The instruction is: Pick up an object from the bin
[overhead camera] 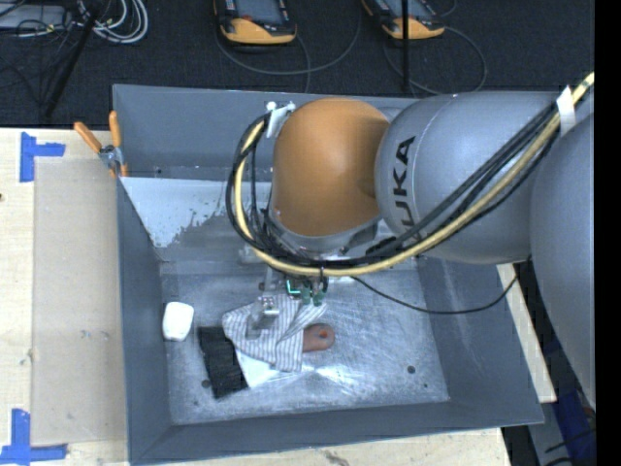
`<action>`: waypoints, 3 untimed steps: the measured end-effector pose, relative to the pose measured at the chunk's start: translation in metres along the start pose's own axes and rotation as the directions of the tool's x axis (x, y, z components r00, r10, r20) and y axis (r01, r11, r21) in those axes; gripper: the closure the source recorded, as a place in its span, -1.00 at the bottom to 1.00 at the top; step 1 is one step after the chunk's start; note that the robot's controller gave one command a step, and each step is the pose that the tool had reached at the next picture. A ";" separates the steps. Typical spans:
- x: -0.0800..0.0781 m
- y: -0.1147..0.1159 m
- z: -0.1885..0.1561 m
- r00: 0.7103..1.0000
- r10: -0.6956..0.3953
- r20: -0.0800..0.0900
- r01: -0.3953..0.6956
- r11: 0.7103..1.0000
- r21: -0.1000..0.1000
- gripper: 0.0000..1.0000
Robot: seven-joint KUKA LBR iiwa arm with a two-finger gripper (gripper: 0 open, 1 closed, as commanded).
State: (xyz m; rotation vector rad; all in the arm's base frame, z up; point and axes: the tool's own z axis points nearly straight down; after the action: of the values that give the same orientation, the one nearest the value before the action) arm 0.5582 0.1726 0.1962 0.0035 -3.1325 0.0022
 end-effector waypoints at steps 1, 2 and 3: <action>-0.002 -0.001 -0.004 1.000 0.003 0.007 -0.003 1.000 -0.001 -1.00; 0.002 -0.031 0.027 0.998 -0.061 0.014 0.061 0.998 -0.004 -1.00; 0.008 -0.063 0.061 0.968 -0.249 0.004 0.249 0.968 0.002 -1.00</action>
Offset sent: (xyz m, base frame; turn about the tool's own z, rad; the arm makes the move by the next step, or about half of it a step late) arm -0.0105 -0.0933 -0.0855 -0.1444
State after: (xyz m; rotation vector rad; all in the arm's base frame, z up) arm 0.5495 0.1091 0.1352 0.3977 -3.1117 0.0028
